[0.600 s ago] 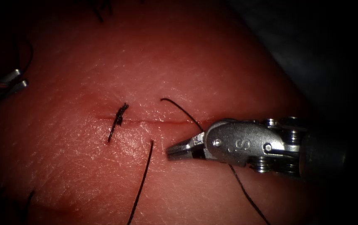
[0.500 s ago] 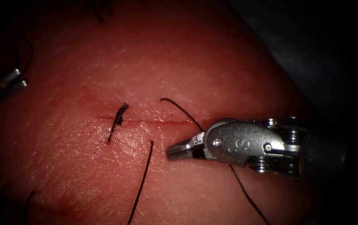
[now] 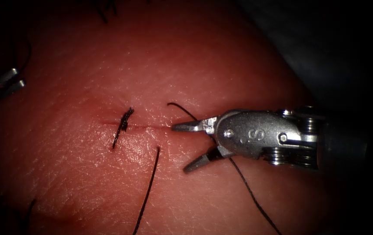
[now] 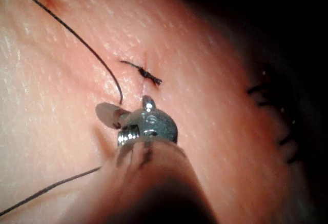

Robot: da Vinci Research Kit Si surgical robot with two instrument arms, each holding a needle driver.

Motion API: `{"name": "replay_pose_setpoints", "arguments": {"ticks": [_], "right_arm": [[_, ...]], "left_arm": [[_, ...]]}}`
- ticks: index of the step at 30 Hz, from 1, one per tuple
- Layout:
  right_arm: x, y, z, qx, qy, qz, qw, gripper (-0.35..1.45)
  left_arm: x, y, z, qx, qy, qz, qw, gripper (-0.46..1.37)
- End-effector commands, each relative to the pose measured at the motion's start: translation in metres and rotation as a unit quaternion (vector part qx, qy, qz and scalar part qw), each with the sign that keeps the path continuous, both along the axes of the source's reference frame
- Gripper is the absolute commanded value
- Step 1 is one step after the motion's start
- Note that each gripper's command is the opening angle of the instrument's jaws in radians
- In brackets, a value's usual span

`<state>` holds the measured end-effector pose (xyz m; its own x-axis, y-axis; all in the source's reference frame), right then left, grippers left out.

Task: Wound Closure
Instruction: Pull the string through the cut with the right gripper

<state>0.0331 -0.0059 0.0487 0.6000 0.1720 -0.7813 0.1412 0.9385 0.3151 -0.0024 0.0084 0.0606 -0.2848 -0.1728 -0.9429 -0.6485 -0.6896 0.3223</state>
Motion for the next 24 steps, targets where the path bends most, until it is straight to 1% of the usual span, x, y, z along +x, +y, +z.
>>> {"name": "replay_pose_setpoints", "arguments": {"ticks": [1,4,8,15,21,24], "right_arm": [[0.0001,-0.0001,0.0002,0.005,0.001,0.007,1.0,1.0],[0.0003,-0.0003,0.0004,0.014,0.007,0.017,1.0,0.94],[0.0003,-0.0004,0.0005,0.019,0.034,0.038,0.999,0.92],[0.0011,-0.0007,0.0007,0.018,0.057,0.054,0.997,0.91],[0.0031,-0.0015,0.0012,0.015,0.061,0.06,0.996,0.87],[0.0037,-0.0016,0.0015,0.013,0.06,0.064,0.996,0.83]], "left_arm": [[0.0,0.0,0.0,-0.001,0.0,0.001,1.0,-0.35],[-0.0001,0.0001,0.0,-0.001,-0.001,0.0,1.0,-0.35],[-0.0002,0.0001,0.0,-0.001,-0.001,0.0,1.0,-0.35],[-0.0001,0.0,0.0001,-0.004,0.001,0.001,1.0,-0.35],[-0.0001,-0.0003,0.0002,-0.005,0.001,0.001,1.0,-0.35],[-0.0001,-0.0003,0.0002,-0.005,0.001,0.001,1.0,-0.35]]}}
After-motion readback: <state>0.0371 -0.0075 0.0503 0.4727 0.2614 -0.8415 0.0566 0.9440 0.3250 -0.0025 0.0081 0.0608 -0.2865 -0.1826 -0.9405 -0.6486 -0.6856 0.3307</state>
